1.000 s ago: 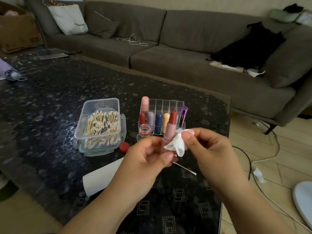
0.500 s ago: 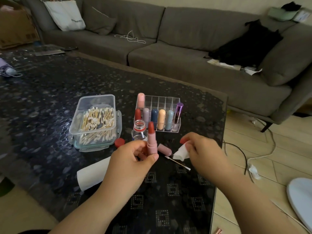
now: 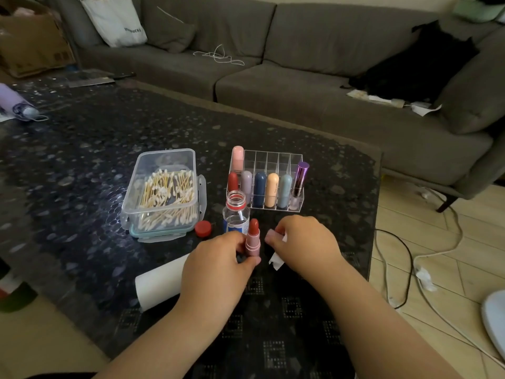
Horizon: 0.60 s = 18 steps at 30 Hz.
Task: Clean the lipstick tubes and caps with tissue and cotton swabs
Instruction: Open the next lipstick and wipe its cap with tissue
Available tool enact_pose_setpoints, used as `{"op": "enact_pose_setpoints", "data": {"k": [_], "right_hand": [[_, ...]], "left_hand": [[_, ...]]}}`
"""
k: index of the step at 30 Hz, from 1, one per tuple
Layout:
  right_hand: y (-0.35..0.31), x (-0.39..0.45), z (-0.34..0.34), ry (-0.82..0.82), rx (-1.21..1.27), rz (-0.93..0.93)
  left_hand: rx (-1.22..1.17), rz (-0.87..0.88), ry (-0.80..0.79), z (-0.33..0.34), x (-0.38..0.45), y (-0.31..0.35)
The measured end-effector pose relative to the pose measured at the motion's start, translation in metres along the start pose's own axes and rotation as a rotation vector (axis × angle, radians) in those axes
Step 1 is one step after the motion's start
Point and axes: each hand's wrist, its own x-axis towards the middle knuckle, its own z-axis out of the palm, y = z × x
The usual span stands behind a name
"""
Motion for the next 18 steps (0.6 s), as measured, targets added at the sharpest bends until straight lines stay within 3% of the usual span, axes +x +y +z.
{"op": "enact_pose_setpoints", "data": {"k": [10,18], "right_hand": [[0.023,-0.02,-0.022,-0.059,0.345,-0.09],[0.036,-0.044,-0.028,-0.117,0.577,-0.146]], "left_hand": [[-0.027,-0.019,-0.066,0.014,0.006,0.0],[-0.046,-0.017,-0.032,0.023,0.002,-0.003]]}}
